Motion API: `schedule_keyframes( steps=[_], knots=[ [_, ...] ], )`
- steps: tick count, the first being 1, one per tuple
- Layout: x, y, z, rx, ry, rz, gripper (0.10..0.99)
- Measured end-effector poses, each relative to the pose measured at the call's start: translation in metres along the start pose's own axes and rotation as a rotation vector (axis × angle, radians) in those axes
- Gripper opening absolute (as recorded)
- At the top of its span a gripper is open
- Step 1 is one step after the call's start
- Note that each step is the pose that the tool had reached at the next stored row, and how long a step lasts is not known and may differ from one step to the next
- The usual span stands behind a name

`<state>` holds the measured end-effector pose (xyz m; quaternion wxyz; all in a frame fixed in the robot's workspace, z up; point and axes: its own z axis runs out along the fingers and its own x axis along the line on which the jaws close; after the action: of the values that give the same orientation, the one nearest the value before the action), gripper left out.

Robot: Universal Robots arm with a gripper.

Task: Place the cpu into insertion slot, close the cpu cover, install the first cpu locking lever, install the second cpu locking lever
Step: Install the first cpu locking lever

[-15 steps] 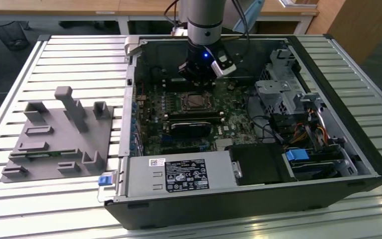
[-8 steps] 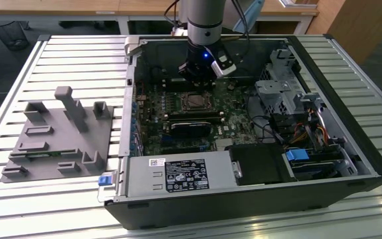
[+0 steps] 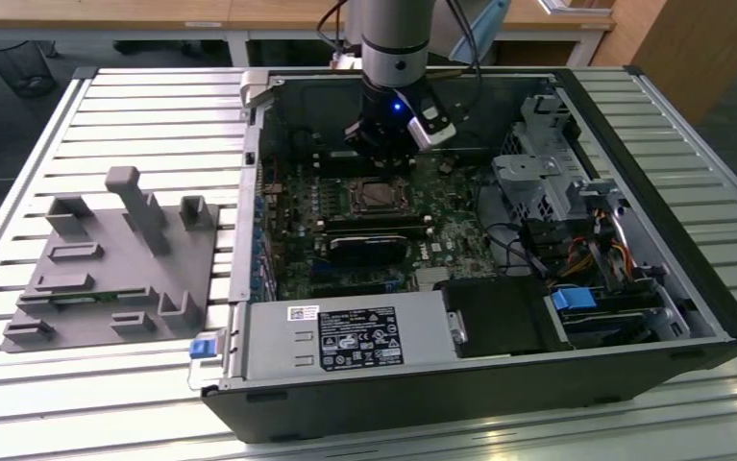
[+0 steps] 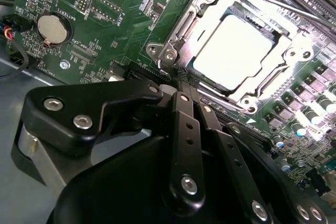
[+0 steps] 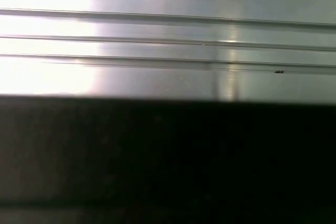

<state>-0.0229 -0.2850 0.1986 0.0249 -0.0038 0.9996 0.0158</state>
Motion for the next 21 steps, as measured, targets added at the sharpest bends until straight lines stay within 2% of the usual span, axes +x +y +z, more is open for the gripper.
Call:
schedule_keyframes(
  steps=[4, 12, 21],
  knots=[
    [0.0, -0.0001, 0.0007, 0.004, 0.0004, 0.0, 0.106],
    [-0.0002, -0.0001, 0.0033, 0.003, 0.0003, 0.0, 0.106],
    [-0.0003, 0.0002, 0.0027, -0.016, -0.0004, 0.001, 0.106]
  ],
)
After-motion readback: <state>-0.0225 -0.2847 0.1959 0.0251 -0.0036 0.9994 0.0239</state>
